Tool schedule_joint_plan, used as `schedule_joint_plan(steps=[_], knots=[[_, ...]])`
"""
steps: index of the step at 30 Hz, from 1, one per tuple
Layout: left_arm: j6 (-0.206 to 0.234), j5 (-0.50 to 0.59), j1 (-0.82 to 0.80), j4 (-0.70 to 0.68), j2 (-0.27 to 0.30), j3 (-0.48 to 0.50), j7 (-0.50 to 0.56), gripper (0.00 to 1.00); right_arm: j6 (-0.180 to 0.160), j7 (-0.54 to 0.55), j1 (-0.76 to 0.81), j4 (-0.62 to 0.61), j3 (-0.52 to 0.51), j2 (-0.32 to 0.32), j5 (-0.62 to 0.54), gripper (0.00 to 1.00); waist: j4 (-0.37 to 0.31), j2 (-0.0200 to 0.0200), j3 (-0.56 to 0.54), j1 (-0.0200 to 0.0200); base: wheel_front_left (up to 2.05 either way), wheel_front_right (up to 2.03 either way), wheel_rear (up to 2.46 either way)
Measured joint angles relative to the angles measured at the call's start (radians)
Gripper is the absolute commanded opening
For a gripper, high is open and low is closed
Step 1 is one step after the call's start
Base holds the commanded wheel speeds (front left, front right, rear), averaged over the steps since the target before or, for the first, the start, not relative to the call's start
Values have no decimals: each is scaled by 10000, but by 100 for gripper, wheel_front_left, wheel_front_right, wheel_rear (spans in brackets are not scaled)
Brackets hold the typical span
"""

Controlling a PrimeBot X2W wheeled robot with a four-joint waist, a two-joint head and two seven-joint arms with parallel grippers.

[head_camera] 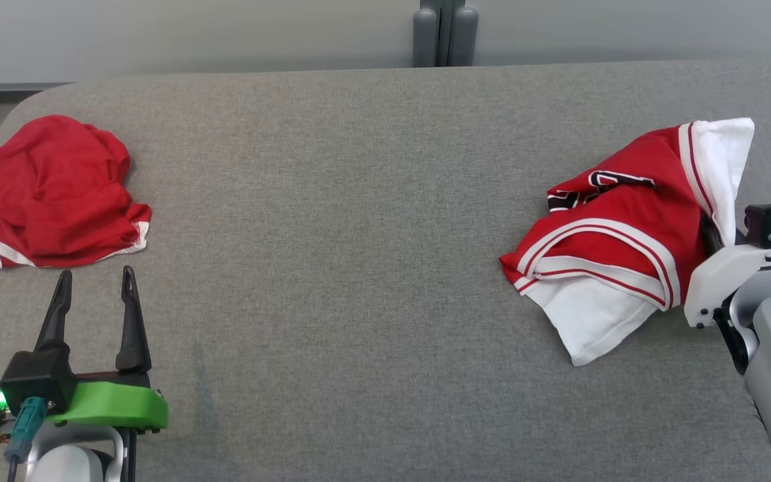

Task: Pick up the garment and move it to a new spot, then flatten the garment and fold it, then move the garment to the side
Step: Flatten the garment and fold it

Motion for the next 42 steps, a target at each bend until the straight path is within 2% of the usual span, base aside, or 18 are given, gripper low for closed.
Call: schedule_joint_plan(steps=[5, 13, 16, 21, 25, 31, 32, 33, 37, 42], knots=[[-12, -2, 143, 38, -46, -4, 0, 100, 0, -33, 4, -926, 13, 299, -309, 0, -88, 0, -237, 0, 0, 0, 0], [-42, -6, 231, 102, -146, -100, -2, 100, -2, 8, 174, -2612, 1024, 1540, -683, 0, -64, 0, -516, 0, 0, 0, 0], [-86, -36, 229, 157, -148, -125, 0, 100, -2, 171, 182, -3187, 1655, 2144, -679, 0, 65, 0, -538, 0, 0, 0, 0], [-100, -84, 222, 213, -174, -184, -2, 100, -2, 366, 186, -3670, 2683, 2658, -330, 0, 321, 0, -523, 0, 0, 0, 0], [-109, -92, 197, 274, -226, -242, 0, 100, -2, 449, 189, -3747, 3726, 2809, 73, 0, 580, 0, -461, 0, 0, 0, 0], [-138, -140, 79, 387, -282, -295, 0, 100, -2, 546, 451, -4111, 5990, 2834, 1499, 0, 958, 0, -294, 0, 0, 0, 0], [-138, -167, 58, 397, -290, -297, -2, 100, -4, 546, 459, -4107, 6322, 2830, 1624, 68, 1007, 0, -247, 0, 0, 0, 0], [-140, -180, 29, 414, -293, -293, 0, 100, -4, 554, 474, -4107, 6656, 2815, 1722, 100, 1047, 0, -200, 0, 0, 0, 0], [-140, -180, -53, 422, -311, -263, 0, 100, -2, 395, 580, -4243, 7296, 2836, 2215, 100, 1147, 0, -62, 0, 0, 0, 0], [-138, -176, -35, 426, -311, -77, 0, 100, -4, 75, 393, -4268, 7047, 2826, 2232, 100, 1017, 0, -86, 0, 0, 0, 0]])
